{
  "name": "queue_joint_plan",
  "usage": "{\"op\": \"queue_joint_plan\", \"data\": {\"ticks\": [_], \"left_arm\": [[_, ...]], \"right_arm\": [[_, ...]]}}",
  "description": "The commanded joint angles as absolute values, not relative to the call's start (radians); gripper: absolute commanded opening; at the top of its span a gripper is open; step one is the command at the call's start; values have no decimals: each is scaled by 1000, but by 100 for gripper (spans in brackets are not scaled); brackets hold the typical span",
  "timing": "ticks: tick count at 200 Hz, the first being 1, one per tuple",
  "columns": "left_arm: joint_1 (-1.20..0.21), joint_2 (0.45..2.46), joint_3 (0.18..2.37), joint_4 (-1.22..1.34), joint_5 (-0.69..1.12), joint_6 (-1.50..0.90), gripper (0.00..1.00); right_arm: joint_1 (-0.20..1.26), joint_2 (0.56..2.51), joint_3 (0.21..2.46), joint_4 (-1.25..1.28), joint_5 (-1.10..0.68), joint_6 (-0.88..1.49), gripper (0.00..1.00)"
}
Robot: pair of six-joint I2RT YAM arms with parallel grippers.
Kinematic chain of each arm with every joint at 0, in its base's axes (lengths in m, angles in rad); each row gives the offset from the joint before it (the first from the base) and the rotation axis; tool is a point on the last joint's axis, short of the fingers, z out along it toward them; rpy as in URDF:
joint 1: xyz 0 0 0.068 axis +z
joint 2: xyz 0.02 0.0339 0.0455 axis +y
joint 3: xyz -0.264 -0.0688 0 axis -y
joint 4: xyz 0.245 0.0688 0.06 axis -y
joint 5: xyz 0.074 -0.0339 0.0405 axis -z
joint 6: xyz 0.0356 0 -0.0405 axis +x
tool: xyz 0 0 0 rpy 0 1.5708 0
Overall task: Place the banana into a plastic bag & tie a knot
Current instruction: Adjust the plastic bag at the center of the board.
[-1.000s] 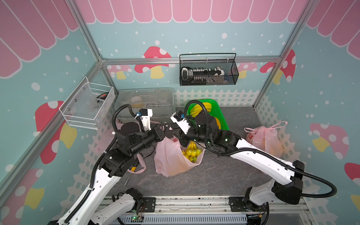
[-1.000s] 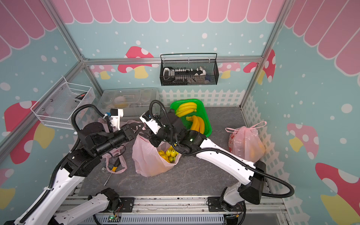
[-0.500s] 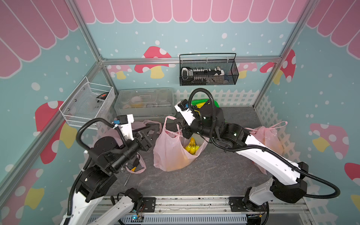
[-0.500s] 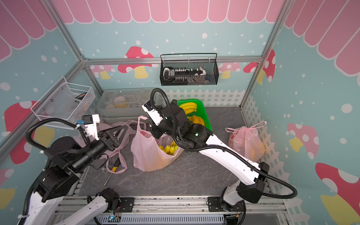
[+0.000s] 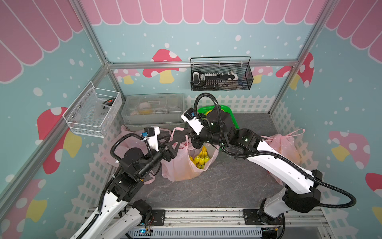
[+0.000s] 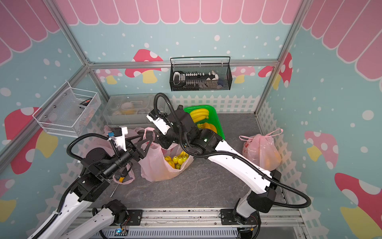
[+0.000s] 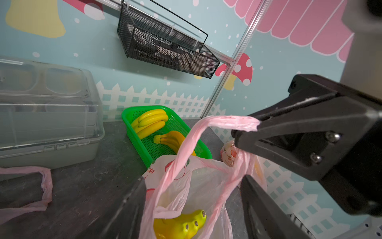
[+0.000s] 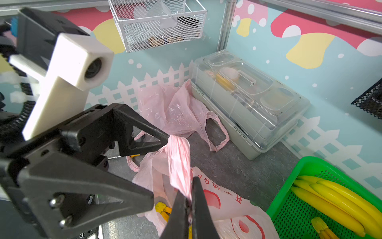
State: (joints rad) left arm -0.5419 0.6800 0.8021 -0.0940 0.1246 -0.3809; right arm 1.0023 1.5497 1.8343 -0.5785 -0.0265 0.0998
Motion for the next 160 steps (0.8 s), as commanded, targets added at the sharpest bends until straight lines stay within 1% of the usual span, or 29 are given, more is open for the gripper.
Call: {"op": "queue_joint_plan", "data": {"ticks": [1, 52, 64, 75, 86, 94, 102, 115, 131, 139, 160], "left_arm": [[-566, 676, 790, 79, 137, -281, 72], [-630, 766, 780, 64, 181, -164, 71], [-640, 785, 778, 59, 187, -154, 70], [-653, 802, 779, 54, 187, -142, 66], [-667, 819, 778, 52, 173, -132, 61], [-674, 830, 775, 55, 165, -125, 56], [-678, 843, 772, 56, 156, -124, 49], [-681, 857, 770, 56, 139, -123, 35], [-686, 854, 752, 81, 109, -131, 23], [-686, 850, 738, 95, 99, -131, 19], [-687, 849, 705, 113, 85, -133, 16]], "right_arm": [[1007, 1551, 1867, -583, -52, 78, 0], [1007, 1549, 1877, -575, -30, 89, 0], [1008, 1548, 1876, -570, -28, 93, 0], [1008, 1547, 1876, -564, -25, 97, 0], [1008, 1546, 1873, -558, -21, 103, 0], [1007, 1544, 1869, -551, -20, 110, 0], [1006, 1541, 1863, -543, -16, 117, 0], [1006, 1535, 1852, -529, -9, 130, 0], [1005, 1526, 1833, -514, 19, 149, 0], [1004, 1520, 1821, -505, 40, 164, 0], [989, 1503, 1794, -482, 69, 210, 0]]}}
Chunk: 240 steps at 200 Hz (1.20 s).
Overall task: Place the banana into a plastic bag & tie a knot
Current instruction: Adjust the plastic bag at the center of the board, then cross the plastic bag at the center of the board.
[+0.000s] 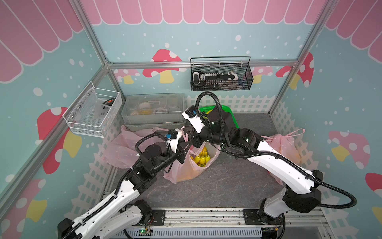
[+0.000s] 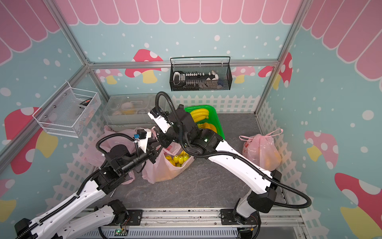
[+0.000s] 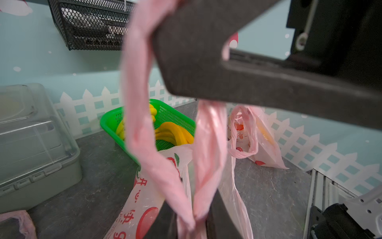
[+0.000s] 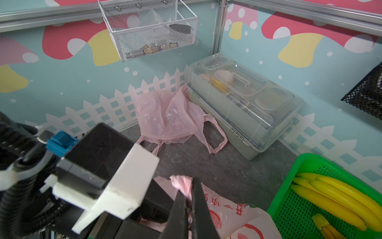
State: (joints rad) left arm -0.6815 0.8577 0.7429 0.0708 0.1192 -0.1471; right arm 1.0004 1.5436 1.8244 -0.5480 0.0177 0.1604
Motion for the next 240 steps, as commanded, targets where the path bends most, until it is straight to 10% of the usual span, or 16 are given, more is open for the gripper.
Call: {"op": "queue_joint_plan", "data": {"ticks": [1, 34, 75, 112, 240], "left_arm": [[-688, 850, 704, 113, 85, -134, 16], [-687, 854, 691, 97, 29, -160, 6], [-661, 825, 711, 36, 13, -201, 1], [-624, 851, 713, 44, 96, -247, 0], [-592, 877, 729, 45, 177, -270, 0]], "right_arm": [[989, 1503, 1793, -481, 68, 212, 0], [977, 1498, 1779, -480, 69, 226, 0], [935, 1374, 1692, -577, -24, 11, 43], [820, 1229, 1563, -699, -127, -162, 56], [781, 1291, 1446, -615, -79, -258, 48]]}}
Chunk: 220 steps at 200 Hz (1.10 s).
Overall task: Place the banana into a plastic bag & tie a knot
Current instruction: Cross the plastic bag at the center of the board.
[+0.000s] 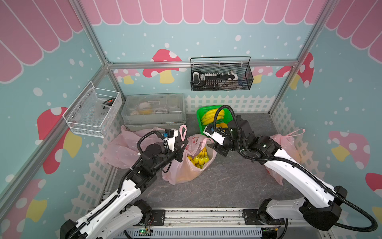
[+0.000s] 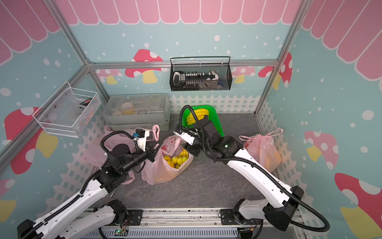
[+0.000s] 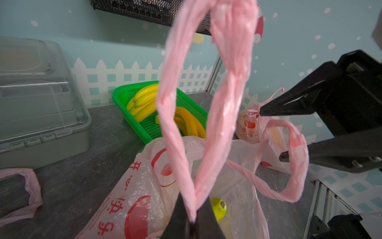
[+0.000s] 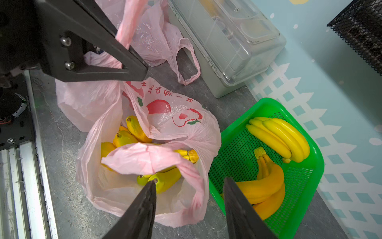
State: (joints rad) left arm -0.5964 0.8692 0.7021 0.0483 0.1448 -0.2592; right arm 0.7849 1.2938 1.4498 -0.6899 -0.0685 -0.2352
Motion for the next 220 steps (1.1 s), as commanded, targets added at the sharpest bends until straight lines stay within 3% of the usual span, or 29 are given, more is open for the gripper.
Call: {"op": "queue_joint_plan", "data": {"ticks": [1, 27, 70, 101, 140, 220], "left_arm": [[-592, 877, 730, 45, 178, -269, 0], [-592, 904, 751, 29, 219, -268, 0], [-591, 943, 785, -5, 255, -272, 0], [-593, 950, 814, -40, 259, -275, 0], [-602, 979, 881, -102, 296, -267, 0], [-646, 1049, 949, -170, 334, -239, 0]], "right_arm": [[781, 1292, 1447, -614, -79, -257, 48], [781, 1324, 1480, -611, -115, -249, 38], [781, 1329, 1490, -573, -216, -208, 12], [782, 1291, 1500, -542, -242, -144, 2], [782, 1218, 1509, -494, -226, -11, 0], [817, 1284, 1517, -476, -204, 39, 0]]}}
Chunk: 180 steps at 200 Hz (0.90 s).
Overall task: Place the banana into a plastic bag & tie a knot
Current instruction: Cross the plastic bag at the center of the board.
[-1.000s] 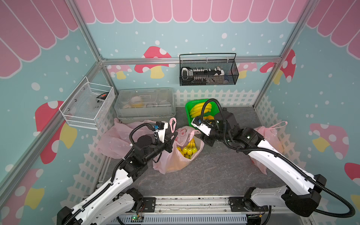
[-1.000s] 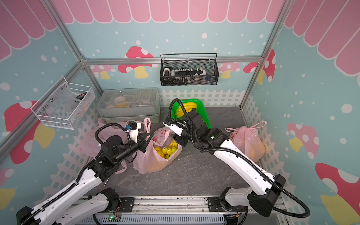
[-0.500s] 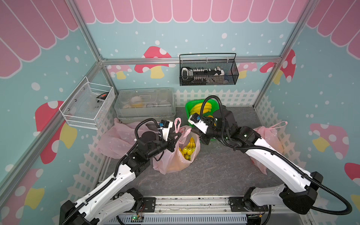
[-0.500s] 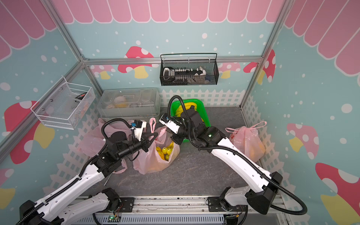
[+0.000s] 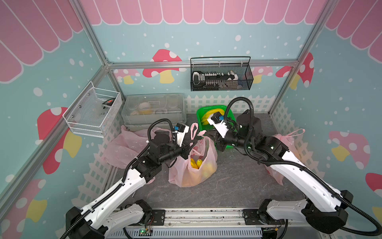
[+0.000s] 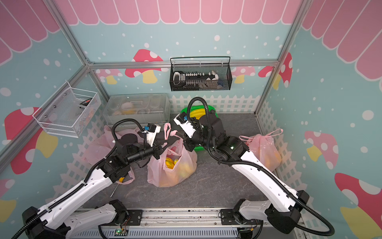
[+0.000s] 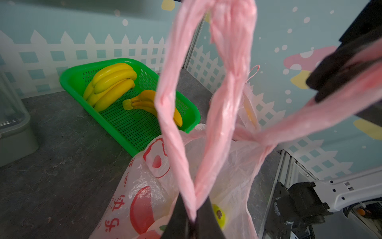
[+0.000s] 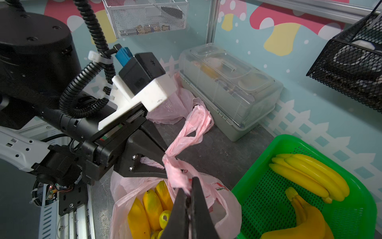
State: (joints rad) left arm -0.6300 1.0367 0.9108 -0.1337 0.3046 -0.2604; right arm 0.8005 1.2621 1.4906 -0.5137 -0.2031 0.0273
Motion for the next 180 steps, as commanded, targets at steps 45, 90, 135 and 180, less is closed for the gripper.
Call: {"op": "queue_joint_plan", "data": {"ticks": [45, 90, 135, 180], "left_arm": [[-657, 1052, 945, -177, 326, -235, 3], [-671, 1041, 918, -152, 403, -215, 9], [-689, 1053, 907, -115, 433, -217, 15], [-685, 1050, 903, -100, 366, -227, 23]], "right_arm": [[856, 1332, 1531, -472, -181, 27, 0], [864, 1355, 1525, -451, -121, 15, 0], [884, 1375, 1516, -434, -140, 15, 0], [905, 1366, 1467, -420, -129, 0, 0]]}}
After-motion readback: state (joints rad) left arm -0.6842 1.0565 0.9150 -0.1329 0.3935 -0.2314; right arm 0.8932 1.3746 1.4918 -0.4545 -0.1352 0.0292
